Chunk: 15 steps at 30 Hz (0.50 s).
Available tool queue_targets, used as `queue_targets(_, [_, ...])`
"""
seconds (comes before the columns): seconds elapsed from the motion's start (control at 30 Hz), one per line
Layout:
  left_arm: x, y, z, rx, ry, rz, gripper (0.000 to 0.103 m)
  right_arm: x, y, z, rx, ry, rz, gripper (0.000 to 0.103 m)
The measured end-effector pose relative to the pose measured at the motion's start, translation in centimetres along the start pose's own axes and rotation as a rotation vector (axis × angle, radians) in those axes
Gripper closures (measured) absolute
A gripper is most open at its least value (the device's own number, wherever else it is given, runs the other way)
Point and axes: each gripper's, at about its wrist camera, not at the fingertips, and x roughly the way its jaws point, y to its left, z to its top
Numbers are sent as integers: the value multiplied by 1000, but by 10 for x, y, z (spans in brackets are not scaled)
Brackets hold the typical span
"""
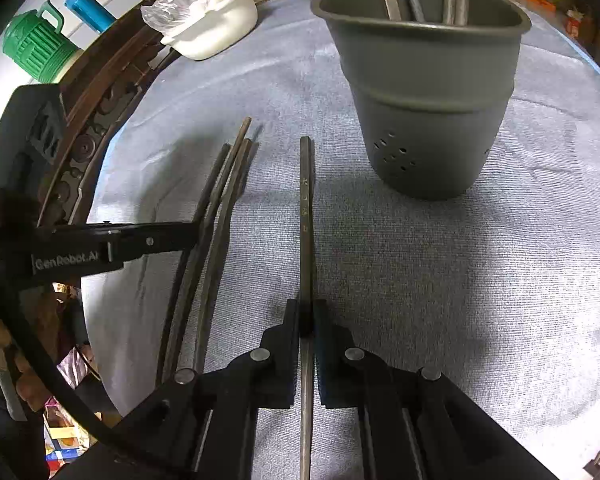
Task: Organize utensils
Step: 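Grasp another dark chopstick with the left tool while the right tool holds its chopstick, then lift both held chopsticks upright off the cloth with both tools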
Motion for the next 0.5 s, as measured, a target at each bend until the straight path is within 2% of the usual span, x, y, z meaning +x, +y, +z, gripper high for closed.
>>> queue_targets(0.17, [1,3,-4,7,31,-8,96,2,5,5,-36,31,-22,94])
queue_targets(0.3, [4,13,-10,8,91,4,96,6,15,12,-101,108,-66,94])
queue_targets(0.4, [6,14,-6,5,116,3,96,10,20,22,-109,166,-92,93])
queue_targets(0.5, [10,12,4,10,129,10,96,12,23,31,-107,181,-129,93])
